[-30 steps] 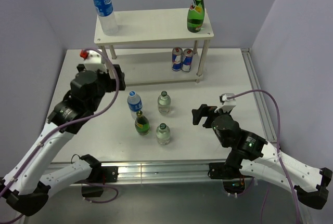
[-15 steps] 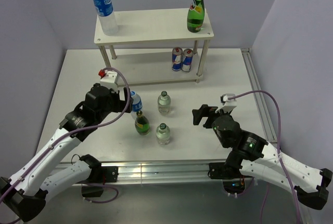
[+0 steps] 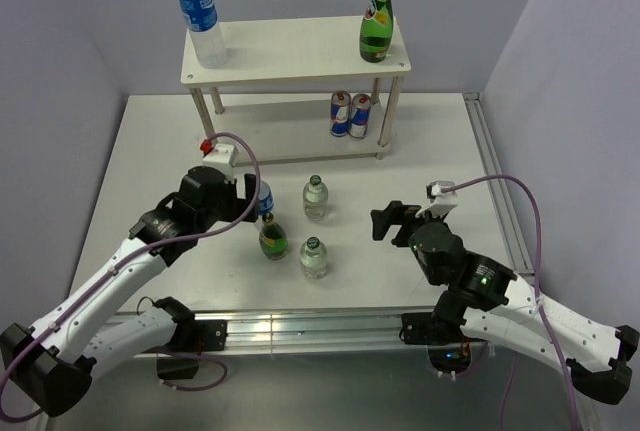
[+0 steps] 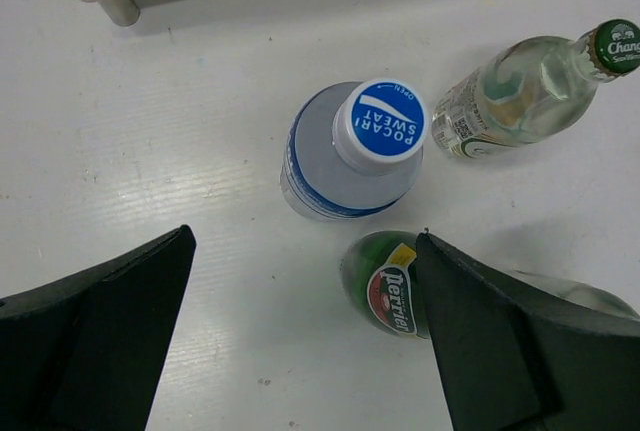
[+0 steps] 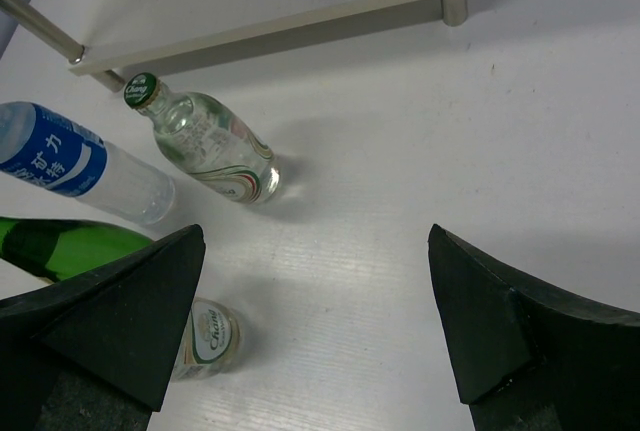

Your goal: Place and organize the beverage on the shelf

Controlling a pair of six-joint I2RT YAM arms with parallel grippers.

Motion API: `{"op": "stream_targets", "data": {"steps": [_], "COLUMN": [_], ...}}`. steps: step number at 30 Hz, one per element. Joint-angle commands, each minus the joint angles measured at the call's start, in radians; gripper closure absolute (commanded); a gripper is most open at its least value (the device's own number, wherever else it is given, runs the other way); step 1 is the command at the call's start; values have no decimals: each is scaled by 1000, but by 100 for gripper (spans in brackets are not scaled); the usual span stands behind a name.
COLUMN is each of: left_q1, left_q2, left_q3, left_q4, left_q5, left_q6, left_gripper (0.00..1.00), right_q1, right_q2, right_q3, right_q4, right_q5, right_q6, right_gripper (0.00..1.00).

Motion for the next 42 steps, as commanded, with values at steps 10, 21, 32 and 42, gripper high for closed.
{"op": "stream_targets", "data": {"steps": [10, 21, 32, 42], "left_q1": [-13, -13, -12, -13], "left_q2": [102, 209, 224, 275], "left_q3": [3, 52, 67, 79], "left_q4": [23, 52, 86, 107], "left_q5": [21, 38, -7, -14], "left_q6": [-21, -15, -55, -93], "left_gripper": [1, 1, 1, 1], "right_q1": [7, 6, 6, 7], "right_q2": [-14, -25, -36, -39], "right_q3": [-3, -5, -10, -17], "right_q4": [11, 8, 10, 16], "right_q5": [26, 31, 26, 22], "right_q6": [8, 11, 14, 21], "right_gripper": [0, 0, 0, 0]}}
